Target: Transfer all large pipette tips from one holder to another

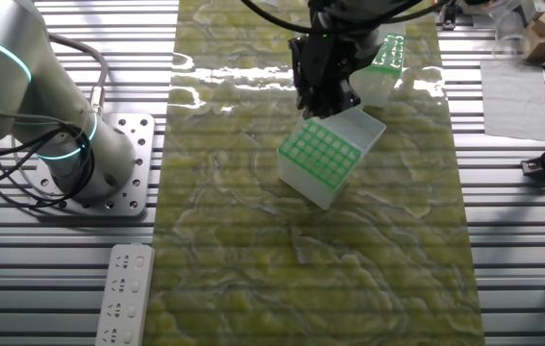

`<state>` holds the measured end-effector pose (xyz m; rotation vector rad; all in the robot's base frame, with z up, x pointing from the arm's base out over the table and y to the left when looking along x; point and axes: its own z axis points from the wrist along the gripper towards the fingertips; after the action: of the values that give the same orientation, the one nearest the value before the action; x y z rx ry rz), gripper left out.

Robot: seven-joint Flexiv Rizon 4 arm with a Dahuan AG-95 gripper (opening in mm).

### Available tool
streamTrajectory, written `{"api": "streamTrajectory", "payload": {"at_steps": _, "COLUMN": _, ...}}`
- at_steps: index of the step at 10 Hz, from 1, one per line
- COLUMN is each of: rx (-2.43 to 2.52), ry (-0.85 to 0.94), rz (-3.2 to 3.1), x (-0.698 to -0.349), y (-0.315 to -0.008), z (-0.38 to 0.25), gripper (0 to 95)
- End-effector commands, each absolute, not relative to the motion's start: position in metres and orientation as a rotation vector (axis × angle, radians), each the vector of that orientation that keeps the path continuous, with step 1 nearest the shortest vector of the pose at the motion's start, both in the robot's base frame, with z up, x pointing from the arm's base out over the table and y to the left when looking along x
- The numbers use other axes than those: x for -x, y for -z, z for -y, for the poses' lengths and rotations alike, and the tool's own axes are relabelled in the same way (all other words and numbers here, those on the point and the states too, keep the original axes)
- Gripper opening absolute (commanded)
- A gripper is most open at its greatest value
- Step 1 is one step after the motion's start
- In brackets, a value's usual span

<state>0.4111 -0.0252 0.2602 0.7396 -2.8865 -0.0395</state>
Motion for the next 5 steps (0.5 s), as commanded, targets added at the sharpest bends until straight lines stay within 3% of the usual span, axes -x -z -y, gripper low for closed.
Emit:
{"api": "streamTrajectory", "payload": {"at_steps": 1, "rx": -0.743, "ry": 0.035, "rz": 2.897, "x": -0.4086, "y": -0.2560, "z": 0.0246, "gripper": 0.0}}
{"api": "streamTrajectory", "payload": {"at_steps": 2, "rx": -0.746, "ry": 0.034, "rz": 2.900, "x": -0.4078, "y": -0.2555, "z": 0.0246, "gripper": 0.0}}
{"api": "streamTrajectory", "payload": {"at_steps": 3, "rx": -0.764, "ry": 0.035, "rz": 2.897, "x": -0.4068, "y": -0.2548, "z": 0.0246, "gripper": 19.0}}
{"api": "streamTrajectory", "payload": {"at_steps": 4, "rx": -0.772, "ry": 0.036, "rz": 2.896, "x": -0.4069, "y": -0.2546, "z": 0.0246, "gripper": 19.0}}
{"api": "streamTrajectory", "payload": {"at_steps": 5, "rx": -0.776, "ry": 0.036, "rz": 2.896, "x": -0.4068, "y": -0.2545, "z": 0.0246, "gripper": 38.0}}
